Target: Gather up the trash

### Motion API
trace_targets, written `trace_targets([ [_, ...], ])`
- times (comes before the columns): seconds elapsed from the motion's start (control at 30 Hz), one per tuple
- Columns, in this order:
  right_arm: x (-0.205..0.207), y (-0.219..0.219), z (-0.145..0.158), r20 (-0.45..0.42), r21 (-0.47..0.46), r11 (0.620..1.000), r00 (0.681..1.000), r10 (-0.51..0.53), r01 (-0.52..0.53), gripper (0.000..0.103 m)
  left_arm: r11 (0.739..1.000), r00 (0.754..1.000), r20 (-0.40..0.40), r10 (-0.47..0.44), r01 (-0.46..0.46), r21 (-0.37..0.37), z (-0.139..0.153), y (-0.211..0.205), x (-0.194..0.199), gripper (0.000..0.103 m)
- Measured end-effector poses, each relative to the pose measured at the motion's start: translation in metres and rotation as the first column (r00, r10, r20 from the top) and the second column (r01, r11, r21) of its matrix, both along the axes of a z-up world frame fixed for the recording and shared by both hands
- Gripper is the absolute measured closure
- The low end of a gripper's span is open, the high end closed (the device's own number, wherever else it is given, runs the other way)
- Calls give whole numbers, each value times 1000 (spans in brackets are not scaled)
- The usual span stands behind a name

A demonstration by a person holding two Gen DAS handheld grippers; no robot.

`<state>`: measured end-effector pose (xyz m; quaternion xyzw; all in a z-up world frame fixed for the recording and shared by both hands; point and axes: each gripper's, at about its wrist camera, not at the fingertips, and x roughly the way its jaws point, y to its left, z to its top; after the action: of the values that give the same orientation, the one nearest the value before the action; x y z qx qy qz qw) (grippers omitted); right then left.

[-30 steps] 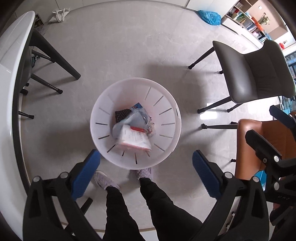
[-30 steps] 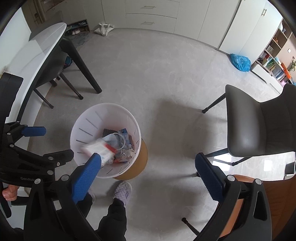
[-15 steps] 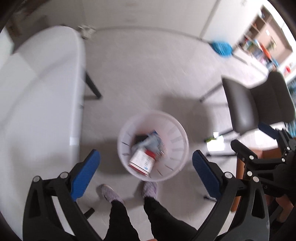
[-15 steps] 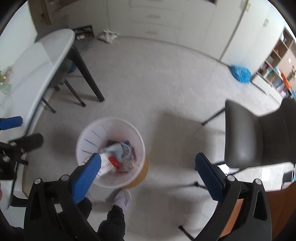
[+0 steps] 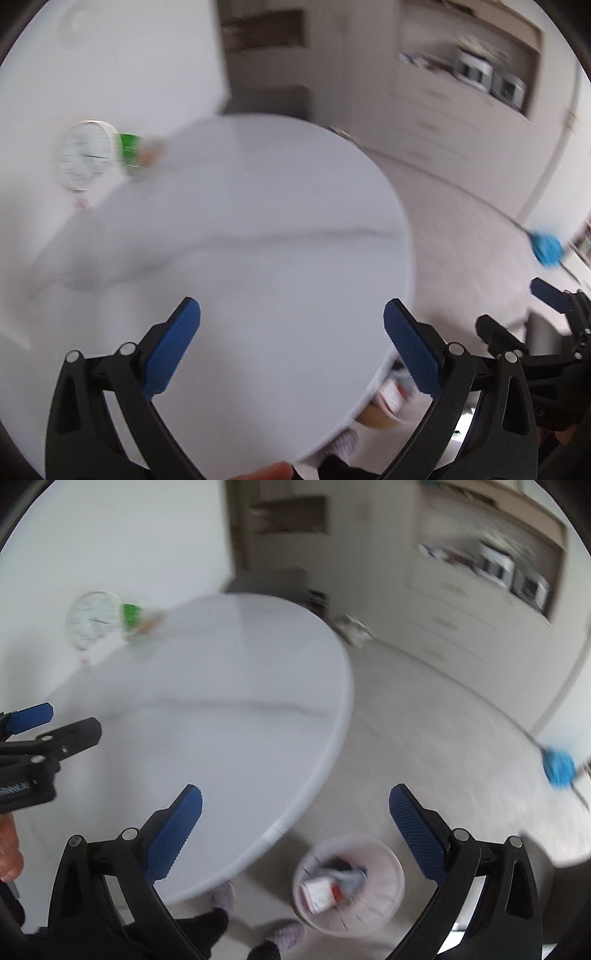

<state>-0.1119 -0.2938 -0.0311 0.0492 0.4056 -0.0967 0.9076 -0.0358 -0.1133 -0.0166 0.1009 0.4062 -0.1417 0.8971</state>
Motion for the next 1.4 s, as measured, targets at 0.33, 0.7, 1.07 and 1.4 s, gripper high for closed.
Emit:
trace_targets([
  [0.33,55,87,84,147,-62,977,966,212,-205,2,970,967,73,243,-242,-22,40,98,28,8],
  [0.7,77,135,85,122,-82,949,942,313,-305,2,953,954,37,298,-295,-62,34,133,46,8],
  [1.07,84,142,86,112,-88,948,943,314,-305,2,951,953,-1,304,-303,-60,26,141,58,8],
  [1.4,80,138,81,113,-82,952,946,303,-295,2,952,954,-5,300,-300,-54,24,140,59,8],
])
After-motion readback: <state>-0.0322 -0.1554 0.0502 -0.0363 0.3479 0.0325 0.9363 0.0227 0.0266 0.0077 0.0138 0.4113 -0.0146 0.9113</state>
